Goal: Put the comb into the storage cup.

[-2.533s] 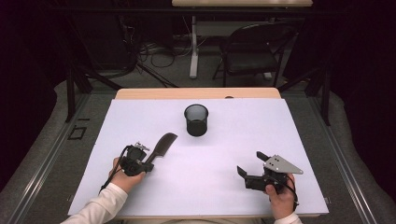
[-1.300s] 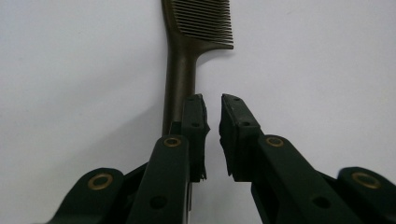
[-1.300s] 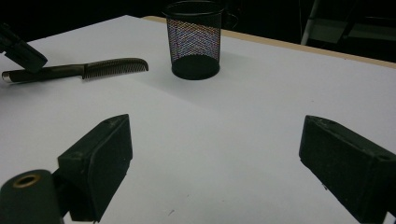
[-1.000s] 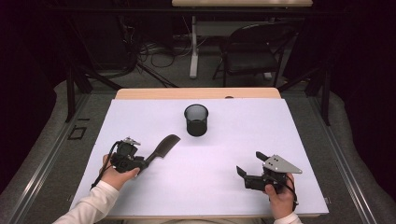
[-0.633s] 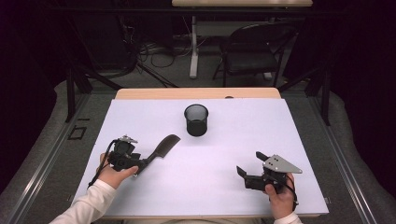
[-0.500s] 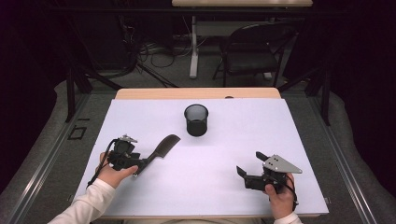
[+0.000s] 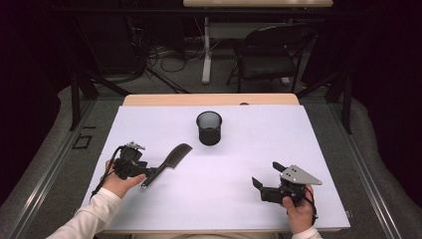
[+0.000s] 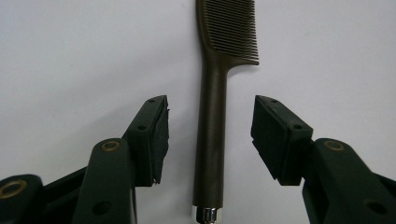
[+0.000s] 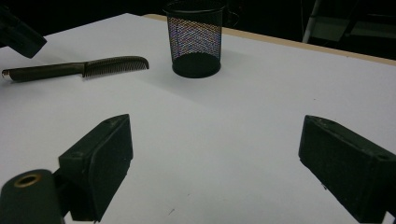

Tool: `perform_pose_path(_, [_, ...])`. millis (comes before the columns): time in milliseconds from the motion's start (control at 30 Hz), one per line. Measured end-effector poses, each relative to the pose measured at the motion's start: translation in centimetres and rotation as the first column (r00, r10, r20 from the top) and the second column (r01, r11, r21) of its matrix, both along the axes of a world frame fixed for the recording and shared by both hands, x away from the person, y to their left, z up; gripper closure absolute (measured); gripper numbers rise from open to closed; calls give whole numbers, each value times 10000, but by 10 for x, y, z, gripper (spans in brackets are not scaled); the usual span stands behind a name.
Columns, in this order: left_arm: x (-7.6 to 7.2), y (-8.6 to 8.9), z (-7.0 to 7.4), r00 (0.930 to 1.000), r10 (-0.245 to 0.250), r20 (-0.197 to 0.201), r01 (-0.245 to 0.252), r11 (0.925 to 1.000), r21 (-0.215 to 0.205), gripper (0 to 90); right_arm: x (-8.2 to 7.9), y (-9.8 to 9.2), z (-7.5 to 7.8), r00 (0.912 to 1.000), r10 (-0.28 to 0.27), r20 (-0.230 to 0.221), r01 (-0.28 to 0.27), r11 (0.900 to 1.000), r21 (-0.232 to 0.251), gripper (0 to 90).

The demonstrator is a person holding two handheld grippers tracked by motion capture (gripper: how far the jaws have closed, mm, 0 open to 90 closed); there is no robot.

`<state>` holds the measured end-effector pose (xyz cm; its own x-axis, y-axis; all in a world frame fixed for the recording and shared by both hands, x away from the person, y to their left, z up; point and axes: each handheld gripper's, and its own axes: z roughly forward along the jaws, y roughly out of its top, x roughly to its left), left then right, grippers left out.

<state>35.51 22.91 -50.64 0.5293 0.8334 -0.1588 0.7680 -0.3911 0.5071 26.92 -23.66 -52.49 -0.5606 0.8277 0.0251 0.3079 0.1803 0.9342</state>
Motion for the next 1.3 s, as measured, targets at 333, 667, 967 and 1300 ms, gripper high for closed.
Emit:
perform_pose_path(333, [4, -1, 0, 9997, 26, -254, -13, 9988, 498, 333, 0, 0, 0, 10000, 10, -11, -10, 10000, 0, 99])
perform_pose_path(667, [11, -1, -6, 9973, 252, -692, -177, 9942, 1065, 180, 0, 0, 0, 10000, 28, -1, -28, 10000, 2, 99])
perform_pose_path(967, [18, -4, -10, 9914, 76, -1309, 164, 9832, 1818, 157, 0, 1, -1, 10000, 37, 15, -37, 10000, 23, 102])
perform_pose_path(1300, [24, -8, -11, 9814, -48, -1920, 488, 9731, 2251, 158, 0, 1, -1, 10000, 58, 1, -58, 10000, 17, 102])
